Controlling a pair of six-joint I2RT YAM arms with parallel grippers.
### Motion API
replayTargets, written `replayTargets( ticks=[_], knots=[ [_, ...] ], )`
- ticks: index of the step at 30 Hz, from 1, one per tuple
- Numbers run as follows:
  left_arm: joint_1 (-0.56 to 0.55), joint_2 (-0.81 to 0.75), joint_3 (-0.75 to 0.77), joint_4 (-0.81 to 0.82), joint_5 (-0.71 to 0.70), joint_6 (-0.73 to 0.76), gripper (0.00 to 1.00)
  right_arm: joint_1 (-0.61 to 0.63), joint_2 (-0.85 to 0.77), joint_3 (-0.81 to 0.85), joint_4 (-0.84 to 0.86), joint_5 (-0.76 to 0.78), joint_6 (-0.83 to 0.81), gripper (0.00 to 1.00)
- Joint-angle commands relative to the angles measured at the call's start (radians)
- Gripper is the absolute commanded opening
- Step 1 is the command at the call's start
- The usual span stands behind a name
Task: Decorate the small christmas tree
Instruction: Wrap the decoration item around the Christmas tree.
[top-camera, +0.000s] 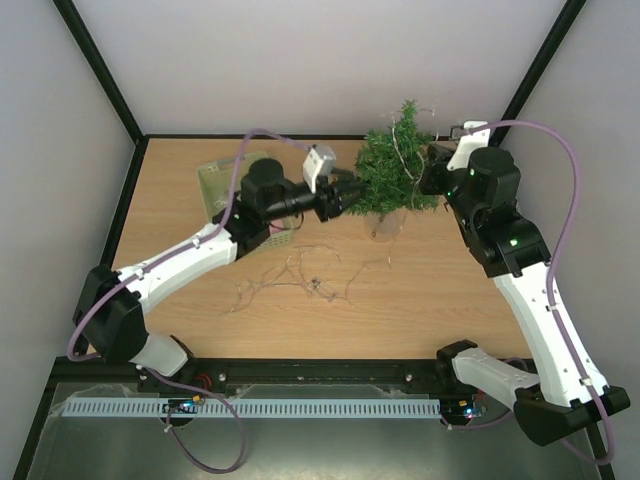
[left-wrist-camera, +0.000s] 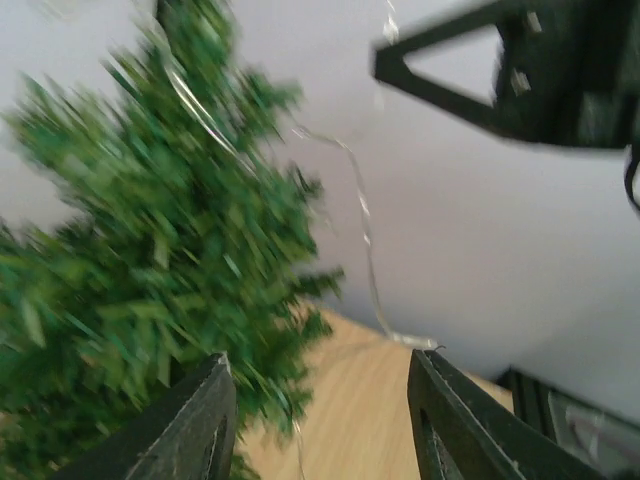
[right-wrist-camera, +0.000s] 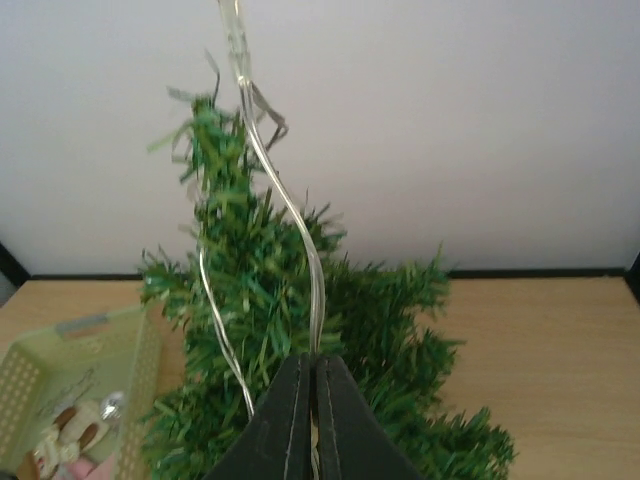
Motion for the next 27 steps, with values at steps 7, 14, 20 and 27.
replayTargets(
  ticks=[7, 14, 20, 27],
  knots=[
    [-0.173, 0.033, -0.225, 0.083, -0.163, 0.223, 0.49, -0.005, -0.089, -0.152, 0.033, -0.134, 0.149, 0.02],
    [-0.247, 0.172, -0.315, 0.273, -0.251, 0.223, 0.52, -0.004, -0.111, -0.189, 0.083, -0.146, 0.202, 0.02],
    [-0.313, 0.3, -0.346, 0.496, -0.341, 0.291, 0.56, -0.004, -0.112, -0.191, 0.085, -0.139, 0.198, 0.02],
    [-0.318, 0.466, -0.201, 0.529, -0.355, 0.206, 0.57, -0.005, -0.115, -0.198, 0.102, -0.141, 0.21, 0.02]
  ],
)
